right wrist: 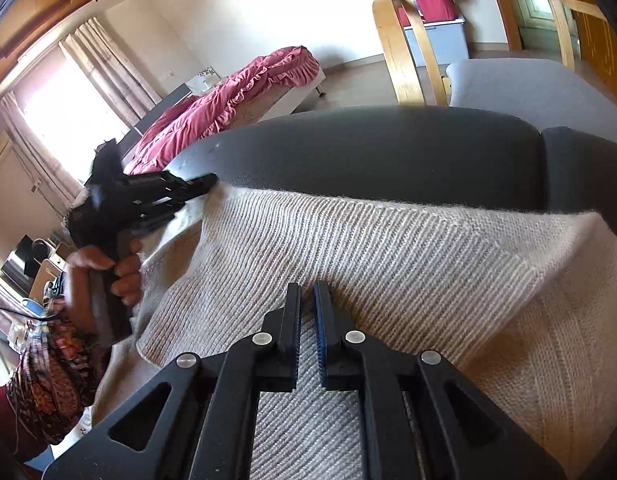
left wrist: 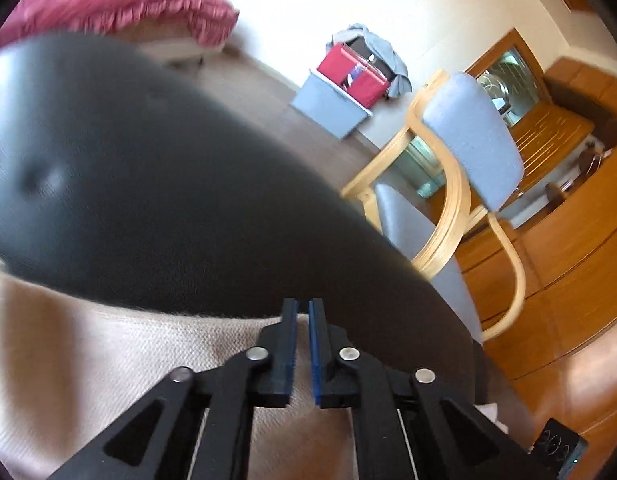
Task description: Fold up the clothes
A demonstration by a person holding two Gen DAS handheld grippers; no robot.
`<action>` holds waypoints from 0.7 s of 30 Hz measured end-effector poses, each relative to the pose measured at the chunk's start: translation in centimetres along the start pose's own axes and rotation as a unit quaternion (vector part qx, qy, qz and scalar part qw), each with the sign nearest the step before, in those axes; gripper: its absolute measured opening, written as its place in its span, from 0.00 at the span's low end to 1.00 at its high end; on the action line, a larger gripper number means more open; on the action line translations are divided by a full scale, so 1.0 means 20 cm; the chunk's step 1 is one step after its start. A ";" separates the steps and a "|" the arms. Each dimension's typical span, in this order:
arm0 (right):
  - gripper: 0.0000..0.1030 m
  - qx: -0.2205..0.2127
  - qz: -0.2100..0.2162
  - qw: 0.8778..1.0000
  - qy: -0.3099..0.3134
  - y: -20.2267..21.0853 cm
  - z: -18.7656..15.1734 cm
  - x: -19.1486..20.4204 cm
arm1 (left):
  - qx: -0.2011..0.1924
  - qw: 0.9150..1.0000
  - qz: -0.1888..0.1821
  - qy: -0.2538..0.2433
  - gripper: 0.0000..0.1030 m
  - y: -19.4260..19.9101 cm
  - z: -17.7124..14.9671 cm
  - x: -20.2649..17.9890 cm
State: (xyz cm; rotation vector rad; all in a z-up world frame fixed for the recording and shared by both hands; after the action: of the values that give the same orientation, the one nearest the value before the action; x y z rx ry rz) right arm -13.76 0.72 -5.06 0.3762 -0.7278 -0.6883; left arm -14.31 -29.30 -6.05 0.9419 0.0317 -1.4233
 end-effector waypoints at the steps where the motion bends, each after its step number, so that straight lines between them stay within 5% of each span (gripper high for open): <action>1: 0.07 0.000 0.000 1.000 0.000 0.00 0.00 0.00 | -0.009 1.000 -0.011 -0.014 0.11 0.06 -0.01 -0.06; 3: 0.07 0.000 0.000 1.000 0.000 0.00 0.00 0.00 | -0.006 0.998 -0.043 -0.052 0.15 0.14 -0.09 -0.19; 8: 0.07 0.000 -0.001 1.000 0.001 0.01 0.00 0.01 | 0.101 0.977 -0.070 -0.174 0.15 0.12 -0.46 -0.37; 11: 0.07 -0.001 0.000 1.000 -0.001 0.02 0.00 0.00 | 0.082 0.966 -0.068 -0.234 0.15 0.17 -0.56 -0.37; 15: 0.06 0.003 -0.006 1.000 -0.016 0.06 0.01 -0.04 | 0.093 0.973 -0.108 -0.179 0.15 0.18 -0.53 -0.26; 18: 0.10 -0.021 -0.054 0.998 0.018 0.15 0.05 0.01 | 0.098 0.976 -0.125 -0.149 0.15 0.19 -0.53 -0.20; 21: 0.11 -0.011 0.007 0.998 0.056 0.16 0.04 0.17 | 0.096 0.975 -0.121 -0.157 0.15 0.21 -0.54 -0.19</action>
State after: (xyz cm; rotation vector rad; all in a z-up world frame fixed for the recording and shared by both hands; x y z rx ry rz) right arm -11.14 0.64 -1.23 0.3856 -0.6160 -0.6572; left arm -6.14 -20.56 -8.81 0.8805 -0.2374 -1.8146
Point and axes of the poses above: each gripper's, at about its wrist camera, not at the fingertips, and y roughly against the way its jaws point, x to its left, z to its top, the point moved 2 cm from there along -y, roughly the way its jaws point, and after that the axes turned 10 degrees about -x, right-handed, at the moved point
